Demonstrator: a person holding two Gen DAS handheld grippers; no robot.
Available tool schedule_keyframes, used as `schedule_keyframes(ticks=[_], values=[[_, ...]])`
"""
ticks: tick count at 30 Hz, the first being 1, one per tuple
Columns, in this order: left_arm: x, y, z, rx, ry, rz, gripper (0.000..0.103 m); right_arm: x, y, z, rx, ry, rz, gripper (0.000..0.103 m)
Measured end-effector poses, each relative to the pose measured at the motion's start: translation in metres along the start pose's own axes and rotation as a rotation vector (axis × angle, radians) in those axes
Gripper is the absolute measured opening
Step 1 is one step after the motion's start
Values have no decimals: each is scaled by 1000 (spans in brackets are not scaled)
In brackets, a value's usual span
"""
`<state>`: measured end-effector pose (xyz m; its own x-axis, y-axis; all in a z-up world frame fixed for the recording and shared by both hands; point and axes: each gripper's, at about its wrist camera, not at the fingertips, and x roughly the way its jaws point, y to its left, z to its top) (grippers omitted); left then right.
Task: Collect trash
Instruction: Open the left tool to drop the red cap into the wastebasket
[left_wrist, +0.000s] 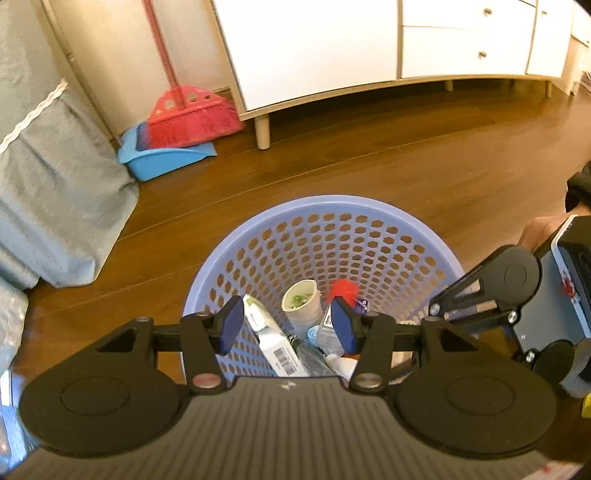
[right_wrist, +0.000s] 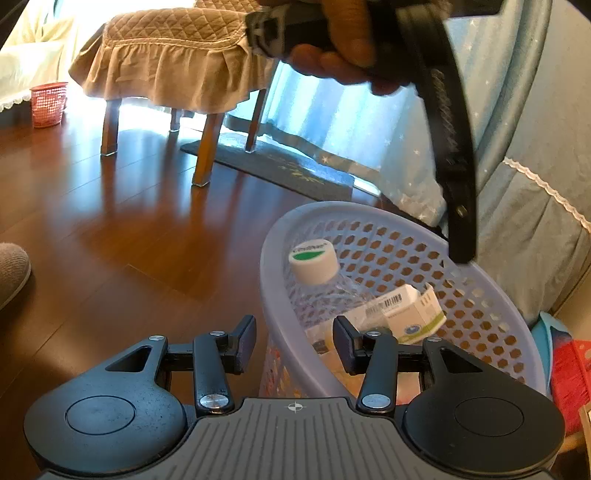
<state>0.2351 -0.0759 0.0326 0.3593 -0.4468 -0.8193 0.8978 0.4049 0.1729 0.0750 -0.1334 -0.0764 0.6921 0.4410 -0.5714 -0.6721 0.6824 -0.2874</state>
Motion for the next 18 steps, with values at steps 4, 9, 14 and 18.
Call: schedule_keyframes(ticks=[4, 9, 14, 18], values=[[-12, 6, -14, -78, 5, 39, 56, -8, -5, -1, 25, 0, -6, 43], [-28, 12, -33, -198, -3, 83, 60, -16, -12, 4, 50, -2, -9, 44], [-49, 13, -43, -302, -25, 110, 63, -20, -11, 10, 13, 27, -8, 44], [-64, 11, -51, -366, -34, 117, 67, -24, -14, 12, 17, 53, 15, 44]])
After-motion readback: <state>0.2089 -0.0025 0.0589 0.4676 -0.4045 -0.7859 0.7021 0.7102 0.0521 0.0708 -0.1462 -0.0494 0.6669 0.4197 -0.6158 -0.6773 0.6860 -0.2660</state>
